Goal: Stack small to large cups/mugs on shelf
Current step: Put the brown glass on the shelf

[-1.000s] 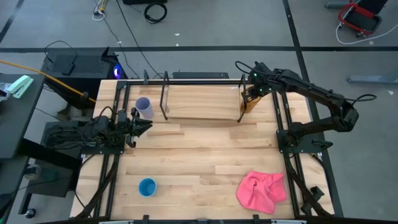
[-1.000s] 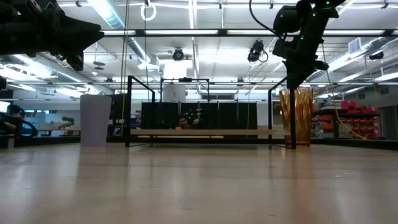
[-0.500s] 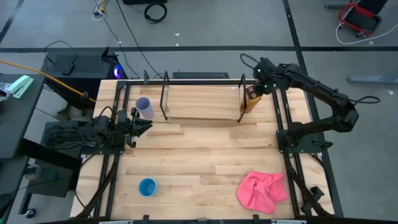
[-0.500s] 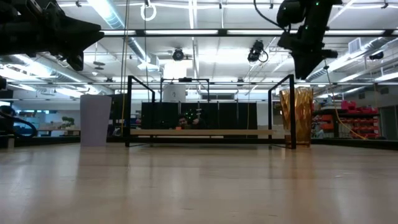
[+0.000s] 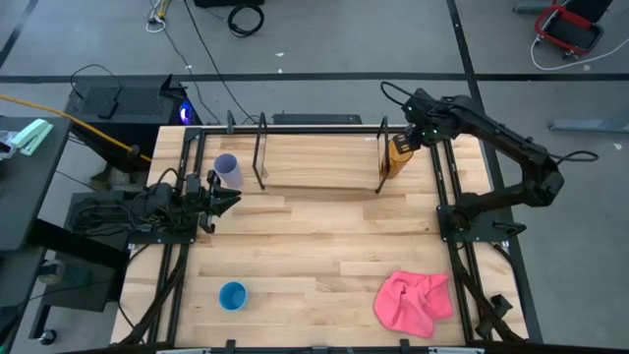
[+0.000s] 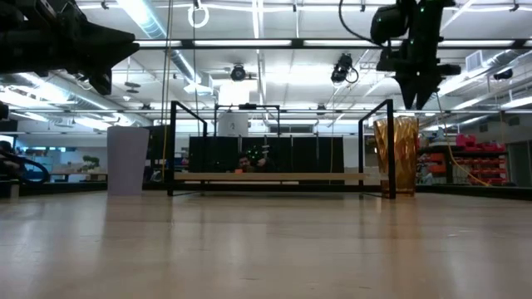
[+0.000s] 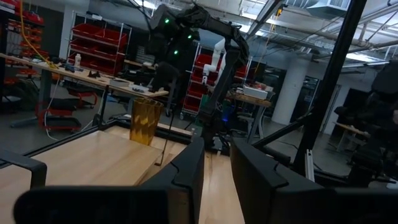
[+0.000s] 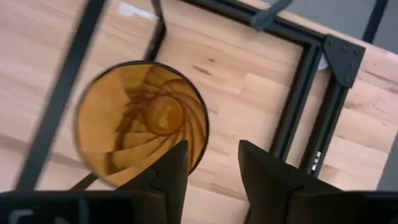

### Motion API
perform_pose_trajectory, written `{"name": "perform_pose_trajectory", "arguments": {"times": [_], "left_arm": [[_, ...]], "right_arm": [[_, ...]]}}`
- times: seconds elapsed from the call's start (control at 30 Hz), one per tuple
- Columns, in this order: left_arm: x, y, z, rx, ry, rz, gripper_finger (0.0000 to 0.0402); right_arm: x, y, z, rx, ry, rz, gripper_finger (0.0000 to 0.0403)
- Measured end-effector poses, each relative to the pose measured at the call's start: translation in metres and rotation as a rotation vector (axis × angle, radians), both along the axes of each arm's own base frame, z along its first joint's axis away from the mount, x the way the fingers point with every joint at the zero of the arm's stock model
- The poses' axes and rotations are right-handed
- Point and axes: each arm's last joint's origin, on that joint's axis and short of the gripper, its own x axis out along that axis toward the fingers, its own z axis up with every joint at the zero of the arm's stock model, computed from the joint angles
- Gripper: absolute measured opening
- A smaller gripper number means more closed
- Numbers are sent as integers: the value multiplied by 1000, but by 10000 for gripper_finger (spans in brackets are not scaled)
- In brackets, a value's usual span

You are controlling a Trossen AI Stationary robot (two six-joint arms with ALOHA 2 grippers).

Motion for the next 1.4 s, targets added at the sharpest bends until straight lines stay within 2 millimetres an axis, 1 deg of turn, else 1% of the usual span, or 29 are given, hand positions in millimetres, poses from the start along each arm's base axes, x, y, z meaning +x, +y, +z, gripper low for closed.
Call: {"name": "perform_pose_trajectory", "arguments": {"times": [0.13, 0.47, 0.63, 0.8, 0.97, 1.2, 1.33, 1.4], "left_arm": [[0, 0, 0, 0, 0, 0, 83], [0, 0, -1, -10, 9, -2, 90], [0, 0, -2, -10, 21, -2, 85], [0, 0, -2, -11, 23, -2, 83], [0, 0, -2, -11, 23, -2, 87], [0, 0, -2, -11, 24, -2, 79], [0, 0, -2, -11, 24, -2, 81], [0, 0, -2, -11, 24, -2, 83]], "right_arm": [[6, -7, -9, 21, 21, -3, 158], [23, -22, -31, 78, 85, 22, 156], [27, -26, -39, 101, 110, 27, 154], [29, -27, -42, 107, 116, 27, 143], [28, -27, -41, 103, 113, 26, 114], [28, -27, -41, 104, 112, 19, 54], [28, -27, -39, 104, 110, 58, 17], [28, -27, -38, 97, 112, 91, 10]]}}
